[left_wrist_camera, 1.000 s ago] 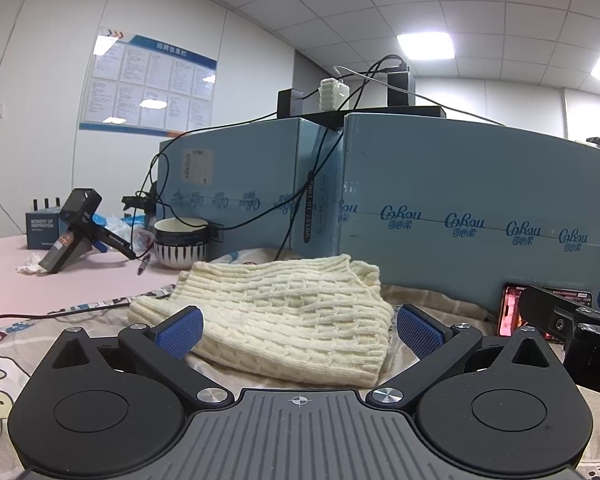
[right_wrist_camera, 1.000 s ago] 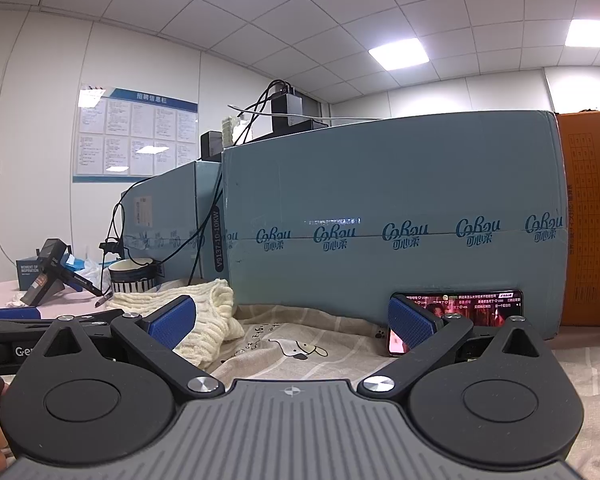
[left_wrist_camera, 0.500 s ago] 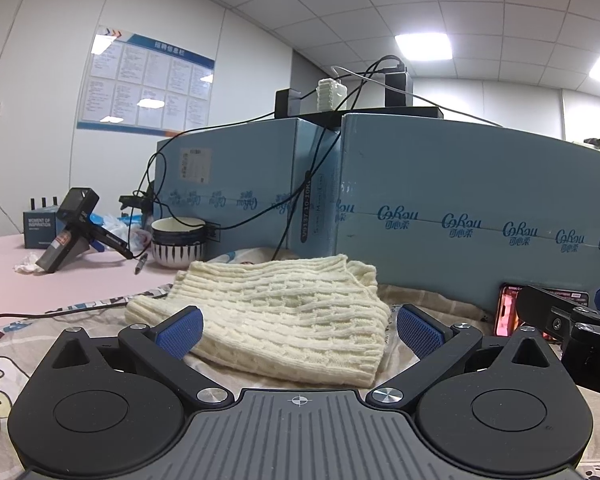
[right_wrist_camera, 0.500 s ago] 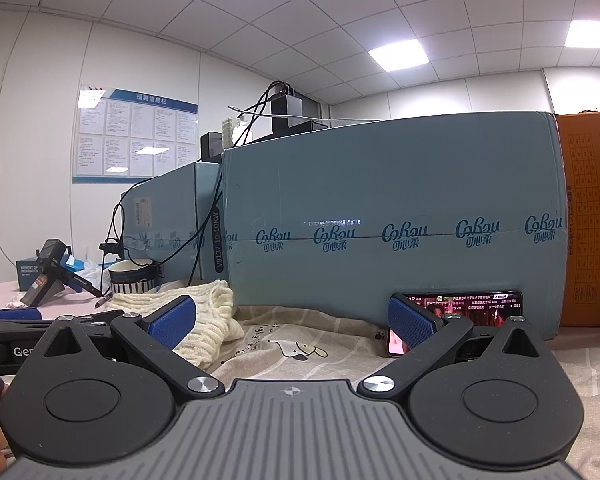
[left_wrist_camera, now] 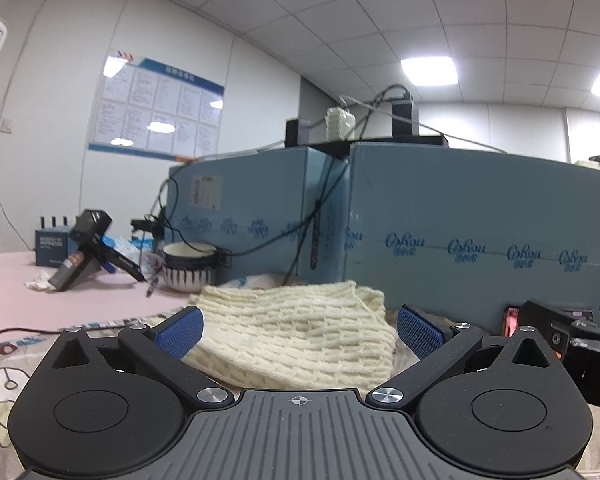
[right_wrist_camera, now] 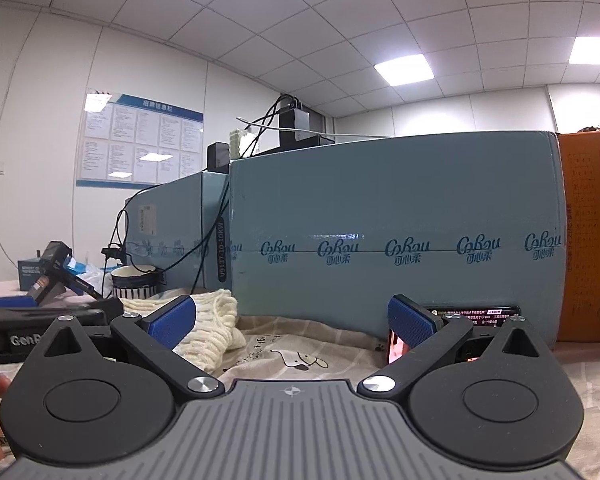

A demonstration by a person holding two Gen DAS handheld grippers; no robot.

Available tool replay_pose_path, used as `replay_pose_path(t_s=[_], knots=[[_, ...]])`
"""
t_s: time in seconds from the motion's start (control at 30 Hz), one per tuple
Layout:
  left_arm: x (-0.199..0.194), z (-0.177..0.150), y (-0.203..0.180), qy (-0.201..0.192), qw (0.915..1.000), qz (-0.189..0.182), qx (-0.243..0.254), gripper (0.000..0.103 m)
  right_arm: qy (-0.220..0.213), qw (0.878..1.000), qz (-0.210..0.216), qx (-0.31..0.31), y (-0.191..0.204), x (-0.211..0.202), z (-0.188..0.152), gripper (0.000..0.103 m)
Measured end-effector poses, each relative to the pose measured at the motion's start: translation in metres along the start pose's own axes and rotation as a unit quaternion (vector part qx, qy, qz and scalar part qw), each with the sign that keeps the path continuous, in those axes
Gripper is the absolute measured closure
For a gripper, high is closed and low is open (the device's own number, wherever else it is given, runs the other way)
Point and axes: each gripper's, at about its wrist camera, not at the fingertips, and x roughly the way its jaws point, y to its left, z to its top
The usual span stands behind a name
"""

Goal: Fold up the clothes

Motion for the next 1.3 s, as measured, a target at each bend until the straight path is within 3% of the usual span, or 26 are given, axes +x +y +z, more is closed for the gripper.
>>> replay_pose_path(t_s=[0.4, 0.53, 0.87, 1.03, 1.3], knots=[[-0.007, -0.001, 0.003, -0.025, 0.9995, 0.021, -0.001, 0.000, 0.009, 1.000, -0.009, -0.020, 0.008, -0.003, -0.001, 0.000], [-0.007, -0.002, -0.005, -0.024, 0.9994, 0.009, 0.021, 0.000, -0.010, 0.999, -0.028, -0.037, 0.014, -0.009, -0.001, 0.000], [-0.010, -0.001, 0.008, -0.022, 0.9993, -0.022, -0.022, 0.000, -0.043, 0.994, -0.083, -0.060, 0.022, -0.023, 0.004, 0.000], [-0.011, 0.003, 0.021, -0.016, 0.9936, -0.083, -0.075, 0.000, -0.043, 0.993, -0.102, -0.051, 0.030, -0.041, 0.014, 0.000], [-0.032, 0.004, 0.013, -0.062, 0.9796, -0.173, -0.080, 0.000, -0.047, 0.985, -0.164, -0.014, 0.023, -0.099, 0.031, 0.000]])
